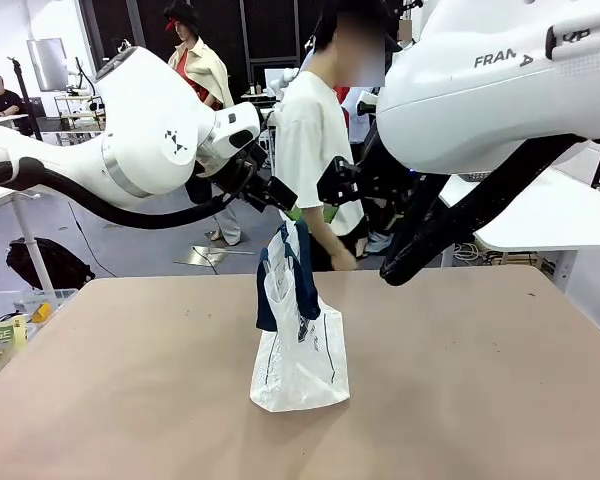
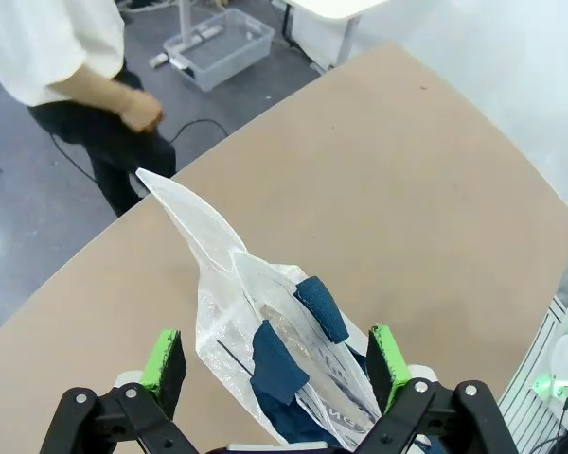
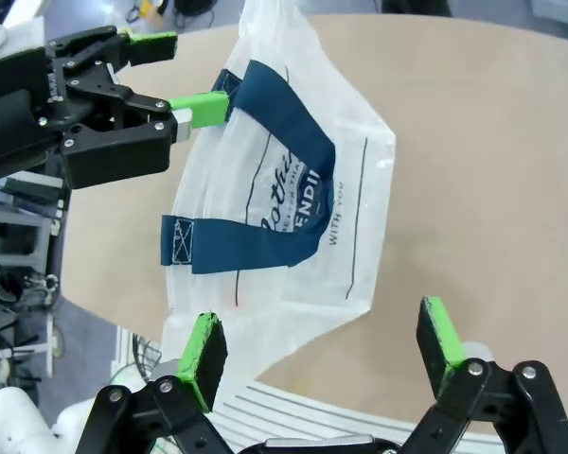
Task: Transfer purchased items from the store into the shopping bag.
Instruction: Open the Reusable shopping bag in the center of the table.
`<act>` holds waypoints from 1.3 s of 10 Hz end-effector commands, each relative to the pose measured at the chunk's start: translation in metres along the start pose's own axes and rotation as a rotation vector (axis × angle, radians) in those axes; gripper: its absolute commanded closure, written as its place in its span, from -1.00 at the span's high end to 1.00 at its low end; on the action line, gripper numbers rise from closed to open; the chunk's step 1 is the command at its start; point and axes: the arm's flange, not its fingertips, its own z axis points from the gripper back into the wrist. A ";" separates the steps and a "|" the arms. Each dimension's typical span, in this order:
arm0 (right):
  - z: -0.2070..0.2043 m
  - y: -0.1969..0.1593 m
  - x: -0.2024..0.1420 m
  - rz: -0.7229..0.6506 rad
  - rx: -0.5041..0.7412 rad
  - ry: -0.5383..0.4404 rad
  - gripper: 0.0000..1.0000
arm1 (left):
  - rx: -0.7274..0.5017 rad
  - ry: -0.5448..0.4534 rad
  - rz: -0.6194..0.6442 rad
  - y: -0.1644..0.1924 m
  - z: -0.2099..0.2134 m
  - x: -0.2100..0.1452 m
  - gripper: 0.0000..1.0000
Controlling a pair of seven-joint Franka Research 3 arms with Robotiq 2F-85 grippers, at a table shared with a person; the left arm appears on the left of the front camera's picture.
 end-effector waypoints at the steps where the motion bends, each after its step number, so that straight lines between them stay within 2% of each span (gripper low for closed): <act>1: 0.003 -0.006 -0.002 0.021 0.007 -0.001 1.00 | -0.009 -0.007 -0.009 -0.007 0.011 -0.008 1.00; 2: 0.000 0.000 0.000 0.000 0.000 0.000 1.00 | 0.000 0.000 0.000 0.000 0.000 0.000 1.00; 4: -0.014 0.021 0.001 -0.003 -0.013 0.033 1.00 | 0.036 -0.039 0.084 0.011 0.004 0.000 1.00; 7: -0.036 0.046 0.007 0.025 -0.019 0.068 1.00 | 0.058 -0.021 0.141 0.021 -0.014 0.015 1.00; 10: -0.059 0.064 0.012 0.034 -0.024 0.096 1.00 | 0.050 0.009 0.134 0.019 -0.033 0.028 1.00; 13: -0.068 0.074 0.010 0.048 -0.043 0.102 1.00 | 0.070 0.035 0.147 0.025 -0.035 0.027 1.00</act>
